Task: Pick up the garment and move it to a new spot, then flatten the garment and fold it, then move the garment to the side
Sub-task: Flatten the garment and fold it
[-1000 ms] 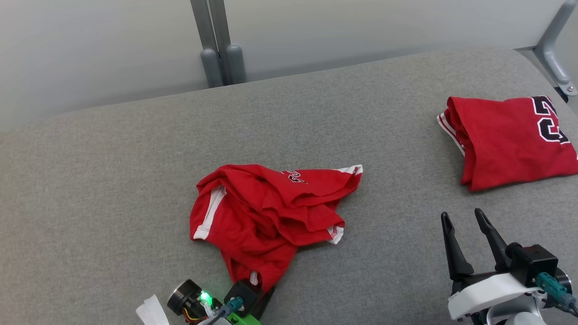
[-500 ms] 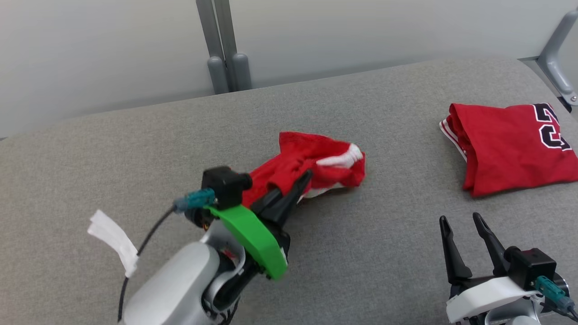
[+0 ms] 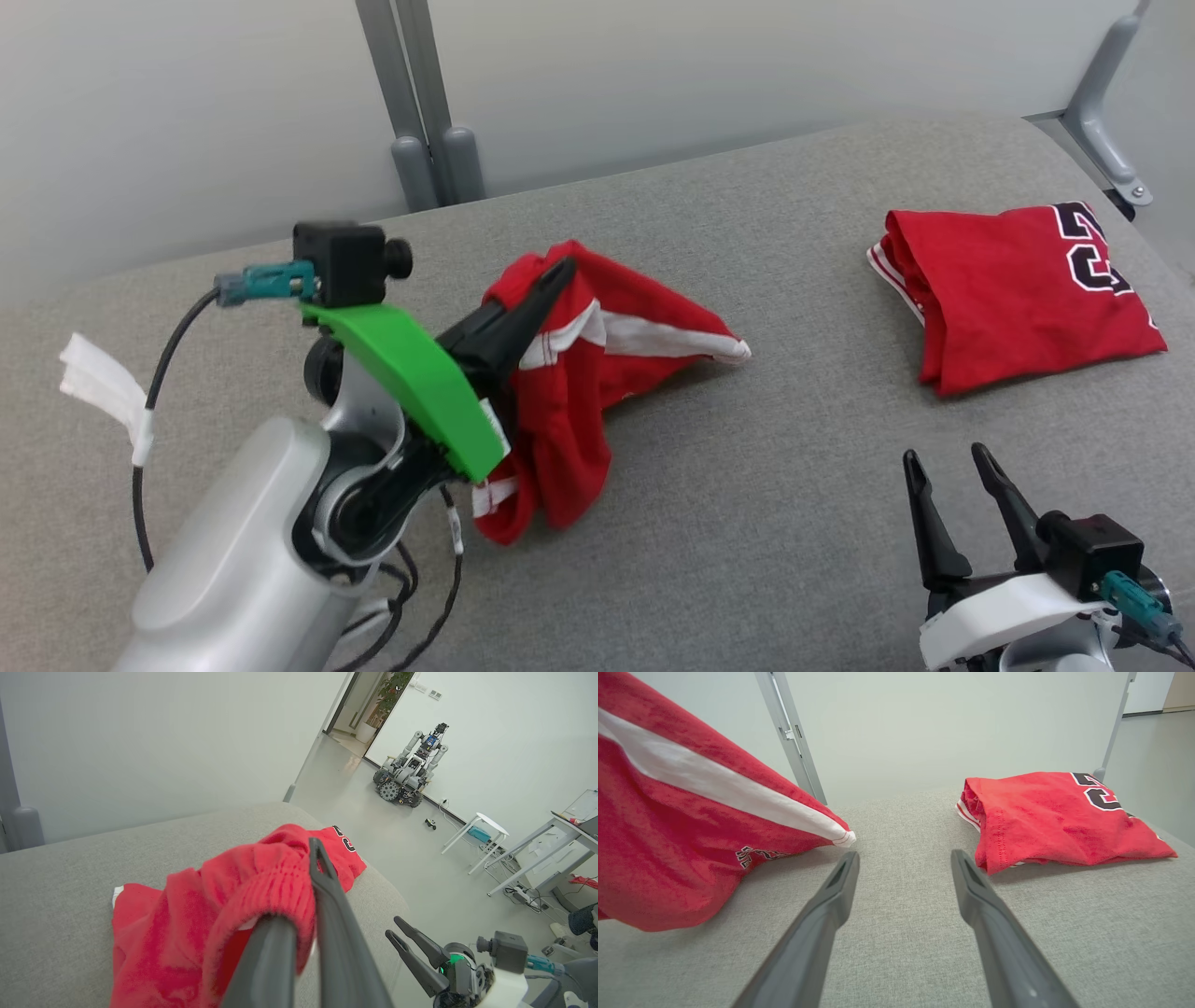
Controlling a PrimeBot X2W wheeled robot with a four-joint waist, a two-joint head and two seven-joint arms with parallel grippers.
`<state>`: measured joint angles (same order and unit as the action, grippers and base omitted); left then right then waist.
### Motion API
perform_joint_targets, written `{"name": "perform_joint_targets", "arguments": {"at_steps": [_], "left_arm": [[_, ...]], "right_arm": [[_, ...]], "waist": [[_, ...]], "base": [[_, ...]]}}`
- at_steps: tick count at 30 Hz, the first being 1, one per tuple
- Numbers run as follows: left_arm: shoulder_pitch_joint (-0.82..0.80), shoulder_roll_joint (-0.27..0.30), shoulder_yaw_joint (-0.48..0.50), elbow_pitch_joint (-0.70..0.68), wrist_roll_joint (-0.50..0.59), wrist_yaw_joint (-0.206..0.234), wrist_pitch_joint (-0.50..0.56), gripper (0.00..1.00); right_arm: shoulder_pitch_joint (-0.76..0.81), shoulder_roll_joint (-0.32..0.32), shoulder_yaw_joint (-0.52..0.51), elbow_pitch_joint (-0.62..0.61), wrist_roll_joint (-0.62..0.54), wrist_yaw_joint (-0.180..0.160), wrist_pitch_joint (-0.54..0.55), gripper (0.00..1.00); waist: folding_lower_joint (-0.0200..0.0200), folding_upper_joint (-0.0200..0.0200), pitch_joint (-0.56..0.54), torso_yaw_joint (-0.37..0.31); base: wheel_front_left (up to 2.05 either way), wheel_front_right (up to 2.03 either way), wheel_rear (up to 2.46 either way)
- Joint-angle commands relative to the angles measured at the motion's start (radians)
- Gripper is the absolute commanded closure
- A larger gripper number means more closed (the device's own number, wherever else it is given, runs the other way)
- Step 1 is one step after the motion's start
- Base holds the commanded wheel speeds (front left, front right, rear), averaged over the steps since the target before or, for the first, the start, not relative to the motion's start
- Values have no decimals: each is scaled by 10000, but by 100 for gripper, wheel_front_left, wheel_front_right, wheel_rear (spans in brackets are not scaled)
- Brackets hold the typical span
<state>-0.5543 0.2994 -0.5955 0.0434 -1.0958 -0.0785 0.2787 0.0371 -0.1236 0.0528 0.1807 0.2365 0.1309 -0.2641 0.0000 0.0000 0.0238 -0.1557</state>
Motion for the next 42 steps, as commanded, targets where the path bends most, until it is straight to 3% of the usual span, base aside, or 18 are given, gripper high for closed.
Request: {"name": "perform_joint_targets", "arguments": {"at_steps": [1,8,10,14,17,24,29,30,31,32,33,36,39,42], "left_arm": [[510,217,107,-153,-357,55,163,100],[2632,2117,809,-1011,-1636,590,1168,100],[3353,2797,772,-1192,-1831,612,1556,100],[4710,3571,763,-1208,-2430,651,2012,100],[5478,3647,598,-1083,-2727,527,2113,100],[6385,3147,313,-712,-3361,151,2033,100],[6371,2966,442,-23,-3142,233,1583,100],[6295,2909,478,169,-3002,286,1404,96],[6246,2851,462,329,-2907,293,1298,85],[6180,2759,449,500,-2767,259,1095,48],[6134,2682,469,620,-2668,255,909,0],[5996,2610,451,987,-1836,356,116,0],[5943,2751,245,1345,-349,888,-999,0],[6189,2476,409,1366,219,1353,-2039,0]], "right_arm": [[81,-36,-88,-20,70,-4,0,0],[402,-91,-276,-32,74,-4,0,0],[363,-78,-248,-35,89,-4,0,0],[289,-132,-146,-49,95,-4,0,0],[248,-177,-41,-18,95,-4,0,0],[236,-297,41,30,135,-4,0,0],[290,-322,73,60,136,-4,0,0],[291,-316,80,71,140,-4,0,0],[287,-313,95,84,140,-4,0,0],[281,-310,104,92,141,-4,0,0],[271,-306,115,95,141,-4,0,0],[239,-292,131,91,131,-4,0,0],[270,-287,126,73,126,-4,0,0],[310,-308,71,1,104,-4,1,0]], "waist": [[0,0,29,-112],[0,0,91,187],[0,0,98,281],[0,0,84,574],[0,0,100,766],[0,0,148,1228],[0,0,111,1434],[0,0,103,1468],[0,0,91,1487],[0,0,84,1512],[0,0,83,1528],[0,0,85,1557],[0,0,31,1567],[0,0,-46,1539]], "base": [[0,0,0],[0,0,0],[0,0,0],[0,0,0],[0,0,0],[0,0,0],[0,0,0],[0,0,0],[0,0,0],[0,0,0],[0,0,0],[0,0,0],[0,0,0],[0,0,0]]}}
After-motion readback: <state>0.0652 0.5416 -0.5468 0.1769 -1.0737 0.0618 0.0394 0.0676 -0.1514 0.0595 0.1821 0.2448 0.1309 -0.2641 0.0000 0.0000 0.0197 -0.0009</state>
